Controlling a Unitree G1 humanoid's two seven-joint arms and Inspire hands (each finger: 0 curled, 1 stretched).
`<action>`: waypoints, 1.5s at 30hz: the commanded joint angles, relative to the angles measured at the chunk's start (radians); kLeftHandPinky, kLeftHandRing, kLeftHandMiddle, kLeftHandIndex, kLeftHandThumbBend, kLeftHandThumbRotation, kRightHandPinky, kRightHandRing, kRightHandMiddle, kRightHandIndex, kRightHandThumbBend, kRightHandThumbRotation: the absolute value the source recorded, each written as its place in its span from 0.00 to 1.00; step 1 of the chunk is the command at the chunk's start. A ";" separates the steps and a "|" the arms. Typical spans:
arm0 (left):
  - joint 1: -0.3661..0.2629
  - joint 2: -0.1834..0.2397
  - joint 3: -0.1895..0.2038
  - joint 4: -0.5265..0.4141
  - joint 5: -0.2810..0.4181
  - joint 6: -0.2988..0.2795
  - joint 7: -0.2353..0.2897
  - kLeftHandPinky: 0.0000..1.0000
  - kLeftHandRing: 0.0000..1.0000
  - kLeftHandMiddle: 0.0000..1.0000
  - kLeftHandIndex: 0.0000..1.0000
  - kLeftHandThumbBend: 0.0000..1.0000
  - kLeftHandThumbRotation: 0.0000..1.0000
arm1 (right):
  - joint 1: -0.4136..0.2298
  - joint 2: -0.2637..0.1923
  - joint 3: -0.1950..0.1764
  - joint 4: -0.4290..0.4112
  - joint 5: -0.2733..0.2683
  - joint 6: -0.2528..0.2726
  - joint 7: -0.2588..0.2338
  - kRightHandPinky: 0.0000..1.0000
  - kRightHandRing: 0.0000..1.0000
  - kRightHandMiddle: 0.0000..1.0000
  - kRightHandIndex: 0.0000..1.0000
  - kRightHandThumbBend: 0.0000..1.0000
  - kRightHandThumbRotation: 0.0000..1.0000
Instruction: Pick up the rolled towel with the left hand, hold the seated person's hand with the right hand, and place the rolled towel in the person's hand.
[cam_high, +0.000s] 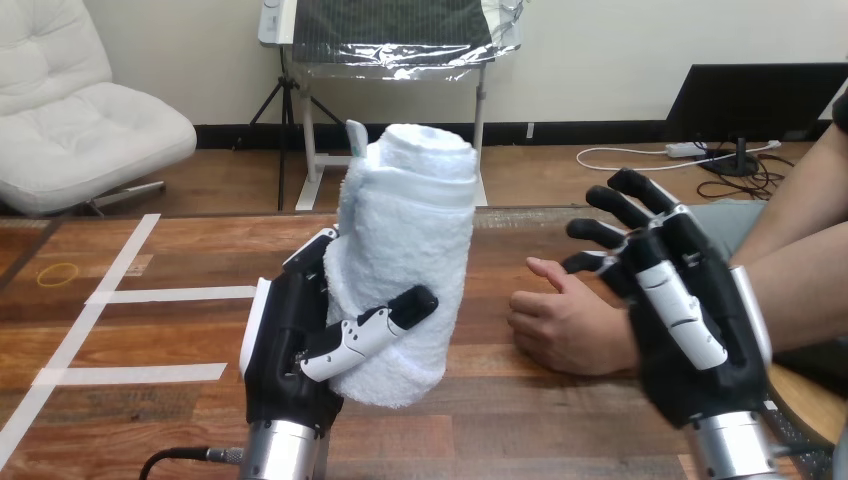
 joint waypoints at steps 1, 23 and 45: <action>-0.052 -0.077 -0.008 -0.051 -0.002 -0.037 0.005 0.32 0.37 0.43 0.48 0.80 0.10 | -0.094 -0.096 -0.012 0.012 -0.240 -0.168 -0.071 0.55 0.68 0.75 0.75 0.64 0.31; -0.047 -0.076 -0.019 -0.055 0.019 -0.042 0.020 0.32 0.37 0.43 0.48 0.81 0.12 | -0.126 -0.370 -0.003 -0.037 -0.789 -0.170 -0.272 0.68 0.77 0.80 0.78 0.66 0.09; -0.045 -0.067 -0.022 -0.060 0.007 -0.037 0.020 0.32 0.38 0.43 0.48 0.81 0.12 | -0.207 -0.564 0.108 -0.153 -1.119 0.090 -0.136 0.70 0.81 0.80 0.76 0.88 0.00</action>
